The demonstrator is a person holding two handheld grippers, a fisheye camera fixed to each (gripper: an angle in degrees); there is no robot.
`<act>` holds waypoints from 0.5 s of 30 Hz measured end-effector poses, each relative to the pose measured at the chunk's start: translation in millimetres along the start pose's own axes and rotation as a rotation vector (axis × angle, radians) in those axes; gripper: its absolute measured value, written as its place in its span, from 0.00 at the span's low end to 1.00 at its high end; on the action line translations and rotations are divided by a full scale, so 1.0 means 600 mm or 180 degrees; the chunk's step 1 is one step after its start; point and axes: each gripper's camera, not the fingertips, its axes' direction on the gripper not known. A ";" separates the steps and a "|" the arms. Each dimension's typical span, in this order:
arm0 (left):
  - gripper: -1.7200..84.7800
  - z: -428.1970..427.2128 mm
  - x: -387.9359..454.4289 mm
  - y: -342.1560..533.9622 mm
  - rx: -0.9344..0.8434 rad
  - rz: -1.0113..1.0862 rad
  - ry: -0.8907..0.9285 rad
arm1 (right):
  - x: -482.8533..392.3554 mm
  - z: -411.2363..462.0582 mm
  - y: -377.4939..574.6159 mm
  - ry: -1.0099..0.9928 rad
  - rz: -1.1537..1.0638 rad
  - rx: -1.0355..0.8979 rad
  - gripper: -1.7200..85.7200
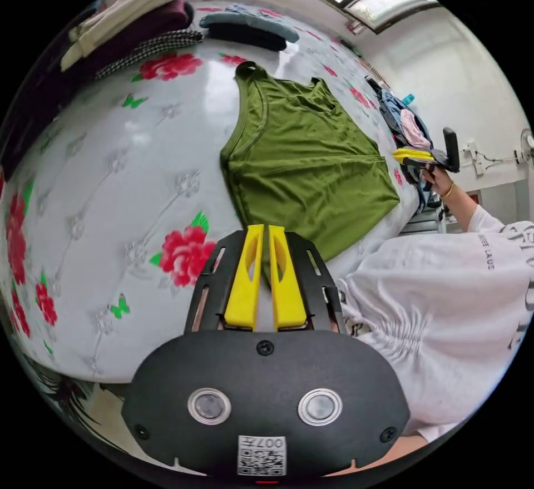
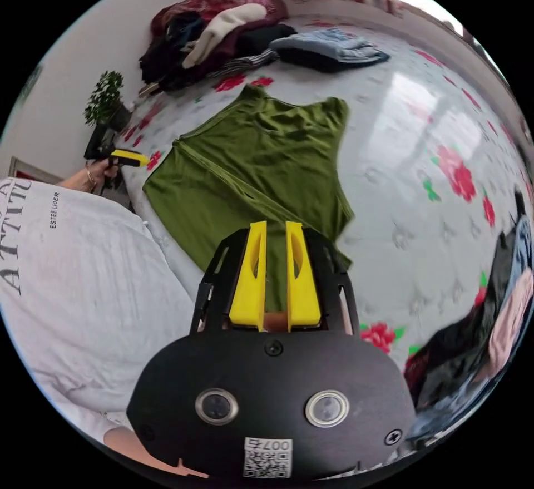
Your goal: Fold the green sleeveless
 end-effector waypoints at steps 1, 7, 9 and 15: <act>0.01 0.010 0.011 -0.023 0.0022 0.0032 -0.0040 | -0.005 0.013 -0.013 0.0024 -0.0068 -0.0069 0.07; 0.01 0.063 0.033 -0.096 -0.0149 0.0161 -0.0162 | -0.041 0.101 -0.076 0.0240 -0.0530 -0.0581 0.06; 0.01 0.080 0.029 -0.103 -0.0276 0.0164 -0.0229 | -0.051 0.116 -0.080 0.0327 -0.0655 -0.0638 0.05; 0.01 0.102 0.008 -0.100 -0.0297 0.0021 -0.0239 | -0.066 0.127 -0.076 0.0613 -0.0877 -0.0689 0.02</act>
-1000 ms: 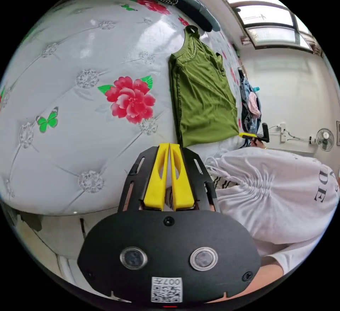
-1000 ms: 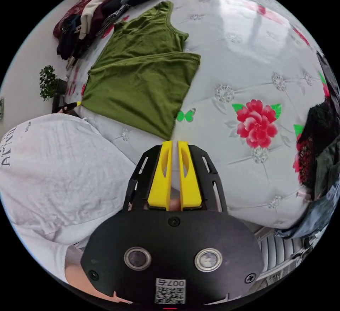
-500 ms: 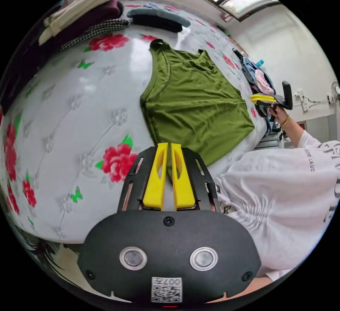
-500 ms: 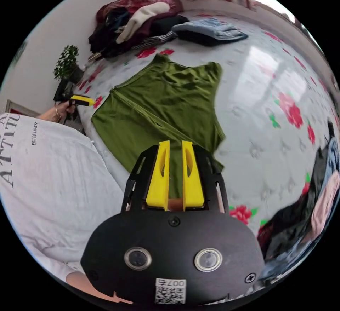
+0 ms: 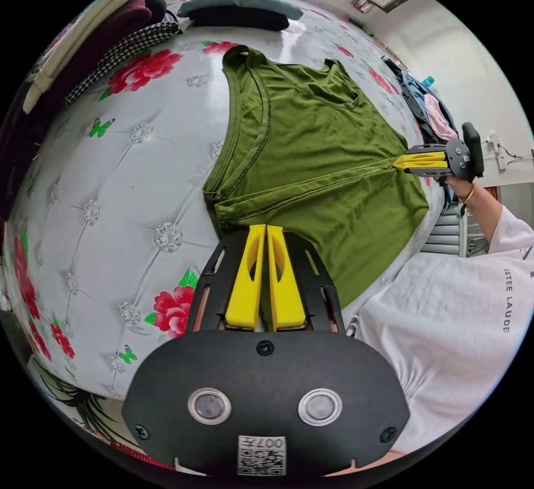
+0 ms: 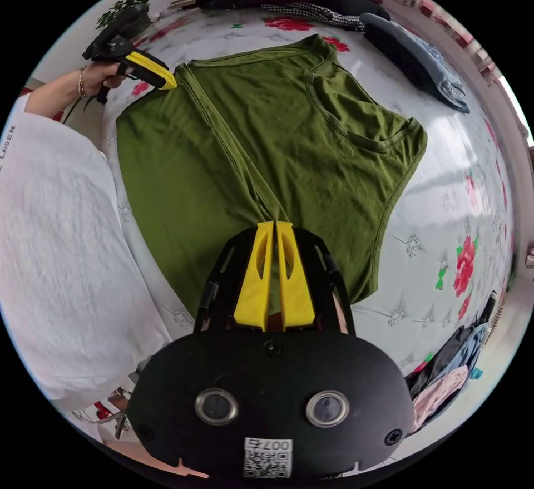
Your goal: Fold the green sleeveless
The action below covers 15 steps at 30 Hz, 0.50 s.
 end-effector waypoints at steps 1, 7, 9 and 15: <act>0.01 0.001 -0.004 0.001 0.0024 -0.0034 0.0042 | 0.002 -0.001 0.001 -0.0002 0.0004 0.0010 0.02; 0.01 0.004 -0.015 -0.002 0.0042 -0.0122 0.0102 | 0.046 -0.022 0.017 -0.0217 0.0281 0.0257 0.02; 0.01 0.004 -0.017 -0.002 0.0057 -0.0130 0.0095 | 0.068 -0.019 0.026 -0.0371 0.0415 0.0301 0.02; 0.01 0.000 -0.033 0.002 0.0141 -0.0279 0.0168 | 0.097 -0.006 0.044 -0.0537 0.0680 0.0298 0.04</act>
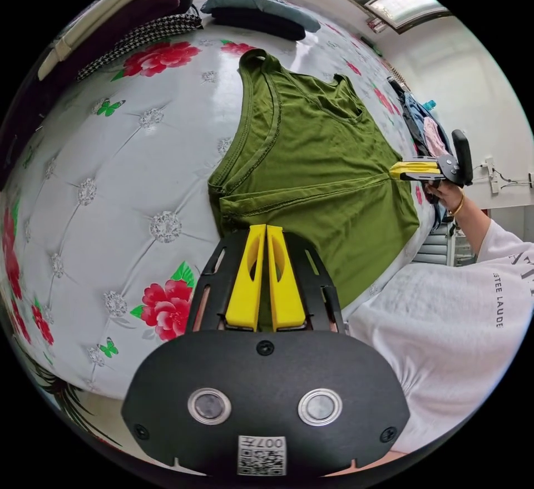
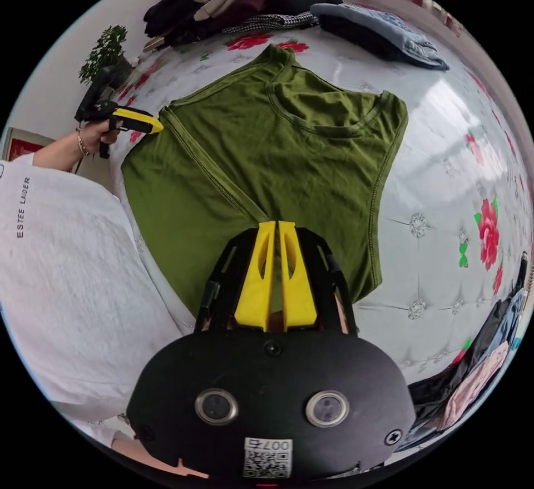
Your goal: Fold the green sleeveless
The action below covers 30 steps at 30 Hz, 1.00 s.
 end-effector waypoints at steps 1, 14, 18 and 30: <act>0.01 -0.006 -0.002 0.002 0.0051 -0.0036 -0.0050 | 0.003 -0.008 0.004 0.0023 0.0052 0.0081 0.04; 0.09 -0.071 -0.027 0.157 -0.0020 -0.0249 0.0040 | 0.067 -0.072 0.362 -0.0494 0.1983 0.0513 0.08; 0.10 -0.064 -0.022 0.154 -0.0049 -0.0246 0.0062 | 0.042 -0.041 0.387 -0.0616 0.1950 0.0400 0.09; 0.01 -0.080 -0.053 0.102 -0.0135 -0.0253 0.0150 | 0.053 -0.068 0.403 -0.0520 0.1713 0.0445 0.03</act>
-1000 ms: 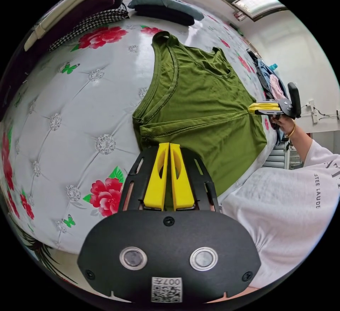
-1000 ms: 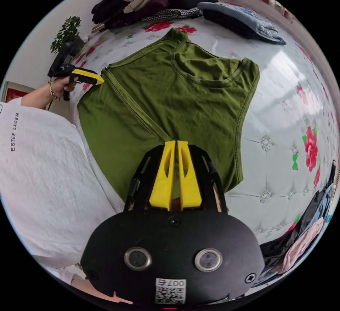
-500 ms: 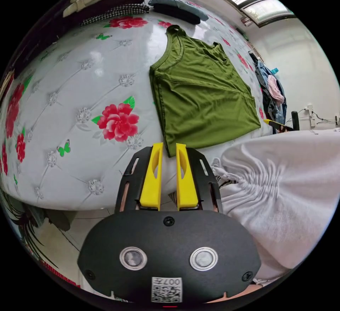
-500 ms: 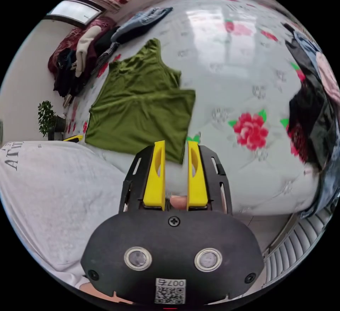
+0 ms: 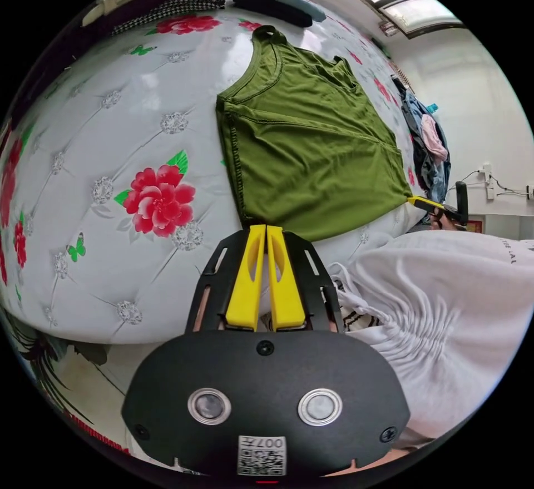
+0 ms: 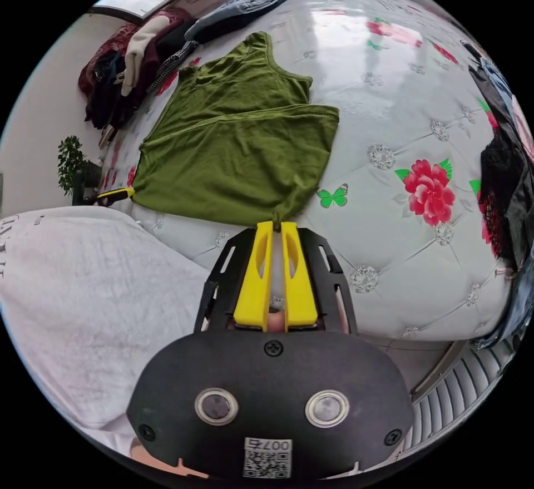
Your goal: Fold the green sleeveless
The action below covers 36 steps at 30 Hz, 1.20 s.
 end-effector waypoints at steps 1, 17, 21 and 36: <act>0.01 -0.009 -0.005 0.003 0.0027 0.0006 0.0006 | 0.002 -0.006 0.003 -0.0004 -0.0006 0.0028 0.03; 0.01 -0.258 -0.072 -0.097 0.1030 -0.0199 0.1391 | 0.055 -0.254 -0.033 -0.1201 0.0159 0.0778 0.02; 0.01 -0.259 -0.104 -0.209 0.0910 -0.0366 0.1322 | 0.079 -0.277 -0.144 -0.1465 0.0303 0.0654 0.02; 0.08 -0.158 -0.173 -0.494 0.1047 -0.1106 0.0635 | 0.140 -0.175 -0.371 -0.0887 0.0871 0.1114 0.06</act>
